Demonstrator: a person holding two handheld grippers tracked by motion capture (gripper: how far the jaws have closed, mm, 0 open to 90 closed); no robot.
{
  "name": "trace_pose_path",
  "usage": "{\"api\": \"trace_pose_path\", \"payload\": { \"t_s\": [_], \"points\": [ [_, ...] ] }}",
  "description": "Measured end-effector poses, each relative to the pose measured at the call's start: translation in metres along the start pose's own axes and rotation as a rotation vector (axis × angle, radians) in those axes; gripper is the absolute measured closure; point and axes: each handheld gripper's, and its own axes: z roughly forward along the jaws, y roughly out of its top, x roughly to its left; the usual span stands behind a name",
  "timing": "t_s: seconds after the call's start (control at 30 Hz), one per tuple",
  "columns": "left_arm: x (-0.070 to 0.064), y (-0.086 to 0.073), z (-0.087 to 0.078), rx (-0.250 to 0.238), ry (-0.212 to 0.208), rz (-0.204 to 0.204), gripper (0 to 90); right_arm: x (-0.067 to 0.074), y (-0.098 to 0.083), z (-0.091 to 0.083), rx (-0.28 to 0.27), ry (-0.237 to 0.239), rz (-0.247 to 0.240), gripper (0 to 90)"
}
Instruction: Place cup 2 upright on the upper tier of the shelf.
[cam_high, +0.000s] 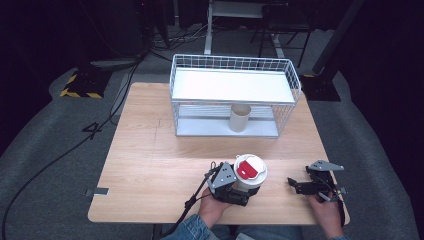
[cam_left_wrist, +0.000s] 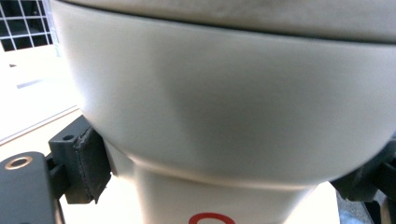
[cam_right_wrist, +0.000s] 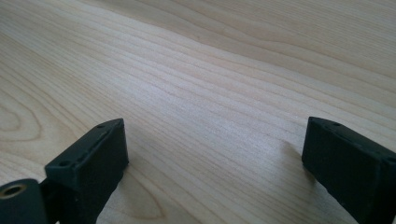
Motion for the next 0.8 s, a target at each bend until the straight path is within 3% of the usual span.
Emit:
{"api": "trace_pose_path", "payload": {
  "t_s": [0.23, 0.8],
  "points": [
    [0.002, 0.012, -0.013, -0.005, -0.008, -0.003, 11.0, 0.000, 0.000, 0.000, 0.000, 0.000, 0.000, 7.1],
    [0.013, 0.035, -0.043, -0.018, 0.042, -0.002, 11.1, 0.002, 0.001, 0.001, 0.001, -0.019, 0.014, 6.9]
  ]
}}
